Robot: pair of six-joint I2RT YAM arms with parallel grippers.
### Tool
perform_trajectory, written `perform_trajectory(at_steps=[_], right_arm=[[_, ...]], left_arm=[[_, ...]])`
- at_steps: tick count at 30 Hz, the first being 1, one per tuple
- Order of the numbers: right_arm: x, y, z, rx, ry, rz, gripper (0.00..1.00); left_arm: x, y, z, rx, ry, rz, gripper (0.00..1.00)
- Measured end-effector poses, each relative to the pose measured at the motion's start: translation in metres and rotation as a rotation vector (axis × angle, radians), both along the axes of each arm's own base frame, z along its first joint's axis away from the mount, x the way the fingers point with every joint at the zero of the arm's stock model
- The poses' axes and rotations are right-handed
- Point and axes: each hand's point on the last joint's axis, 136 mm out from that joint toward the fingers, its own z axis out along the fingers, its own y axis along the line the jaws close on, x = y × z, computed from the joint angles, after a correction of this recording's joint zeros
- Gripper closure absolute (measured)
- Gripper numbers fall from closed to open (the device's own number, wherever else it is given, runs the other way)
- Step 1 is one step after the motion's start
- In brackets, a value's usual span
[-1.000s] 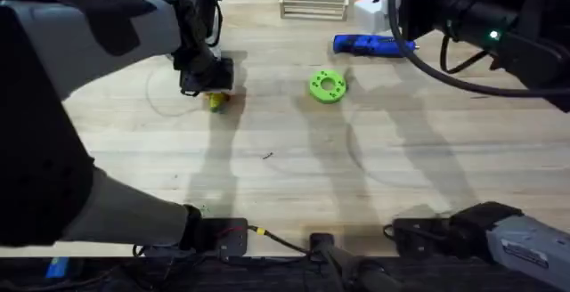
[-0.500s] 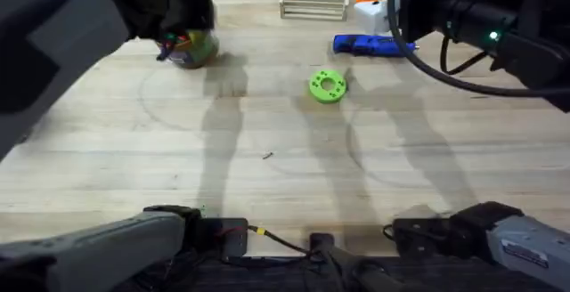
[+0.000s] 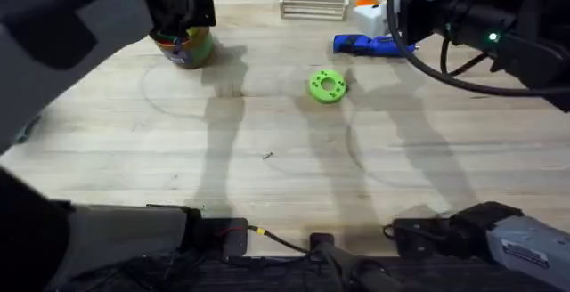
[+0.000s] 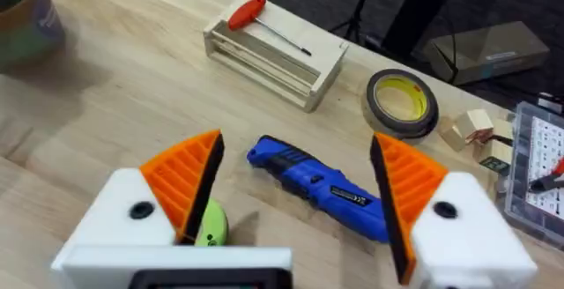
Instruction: Pick up the gripper from the table and insert it into the empty holder that is missing its gripper. Then pick up a screw, insert it into the mounting hole, and use the screwdriver to tighten it. Finally, clean up the table by picking up the vegetable and placing it into the bucket.
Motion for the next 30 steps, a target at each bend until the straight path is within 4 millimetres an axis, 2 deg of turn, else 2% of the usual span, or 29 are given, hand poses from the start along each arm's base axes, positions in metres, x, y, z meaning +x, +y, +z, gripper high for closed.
perform_trajectory(at_steps=[4,9,15,18,24,30], right_arm=[[0.000,0.000,0.000,0.000,0.000,0.000,0.010],[0.000,0.000,0.000,0.000,0.000,0.000,0.010],[0.000,0.000,0.000,0.000,0.000,0.000,0.010],[0.000,0.000,0.000,0.000,0.000,0.000,0.010],[0.000,0.000,0.000,0.000,0.000,0.000,0.010],[0.000,0.000,0.000,0.000,0.000,0.000,0.010]], left_arm=[[0.000,0.012,-0.007,0.054,0.017,0.051,0.971],[0.008,0.027,0.008,0.112,-0.054,0.124,0.971],[0.013,0.033,0.017,0.131,-0.096,0.153,0.971],[0.014,0.034,0.012,0.137,-0.085,0.160,0.971],[0.018,0.037,-0.018,0.147,-0.019,0.161,0.971],[0.020,0.037,-0.018,0.146,-0.026,0.161,0.964]])
